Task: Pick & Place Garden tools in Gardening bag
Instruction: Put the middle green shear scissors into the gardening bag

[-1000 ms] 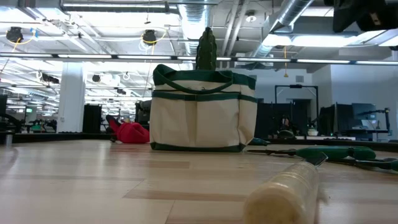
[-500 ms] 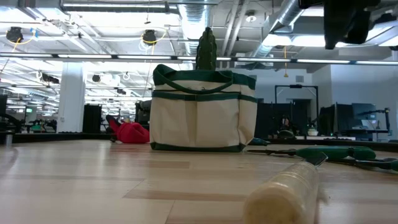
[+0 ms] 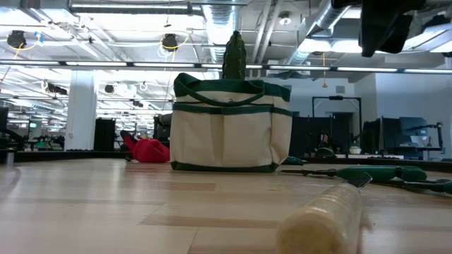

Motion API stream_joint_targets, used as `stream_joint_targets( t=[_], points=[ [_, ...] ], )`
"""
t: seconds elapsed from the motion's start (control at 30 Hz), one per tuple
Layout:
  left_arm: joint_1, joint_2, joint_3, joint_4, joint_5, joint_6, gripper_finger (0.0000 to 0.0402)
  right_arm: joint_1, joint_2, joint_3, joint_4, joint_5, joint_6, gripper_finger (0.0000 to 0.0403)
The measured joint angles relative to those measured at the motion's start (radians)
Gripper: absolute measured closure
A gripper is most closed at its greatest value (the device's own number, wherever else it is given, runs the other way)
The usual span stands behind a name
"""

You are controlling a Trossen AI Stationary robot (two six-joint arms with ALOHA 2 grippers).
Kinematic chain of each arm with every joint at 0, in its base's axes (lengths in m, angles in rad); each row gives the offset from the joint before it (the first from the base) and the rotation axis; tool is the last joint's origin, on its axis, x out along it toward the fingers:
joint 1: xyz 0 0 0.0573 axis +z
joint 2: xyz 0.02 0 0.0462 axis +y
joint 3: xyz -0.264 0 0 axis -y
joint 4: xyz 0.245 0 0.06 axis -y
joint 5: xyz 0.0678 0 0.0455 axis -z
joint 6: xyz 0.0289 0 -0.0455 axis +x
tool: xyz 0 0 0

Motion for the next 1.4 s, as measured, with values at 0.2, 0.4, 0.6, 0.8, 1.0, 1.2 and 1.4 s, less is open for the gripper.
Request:
stream_joint_targets(
  t=[0.2,0.4,0.6,0.8,1.0,1.2,1.4],
  points=[
    [0.000,0.000,0.000,-0.002,0.000,0.000,0.0275,-0.056,0.008,-0.009,0.010,-0.071,-0.080,0.0403],
    [0.000,0.000,0.000,-0.003,0.000,0.000,0.0275,-0.122,0.008,-0.009,0.023,-0.104,-0.171,0.0403],
    [0.000,0.000,0.000,-0.006,0.000,0.000,0.0275,-0.161,0.008,-0.009,0.023,-0.138,-0.232,0.0403],
    [0.000,0.000,0.000,-0.007,0.000,0.000,0.0275,-0.171,-0.016,-0.151,0.147,-0.182,-0.209,0.0403],
    [0.000,0.000,0.000,-0.010,0.000,0.000,0.0275,-0.172,-0.012,-0.267,0.220,-0.178,-0.119,0.0403],
    [0.000,0.000,0.000,-0.010,0.000,0.000,0.0275,-0.172,-0.011,-0.285,0.216,-0.178,-0.092,0.0403],
    [0.000,0.000,0.000,-0.010,0.000,0.000,0.0275,-0.178,-0.010,-0.287,0.217,-0.156,-0.077,0.0402]
  ],
)
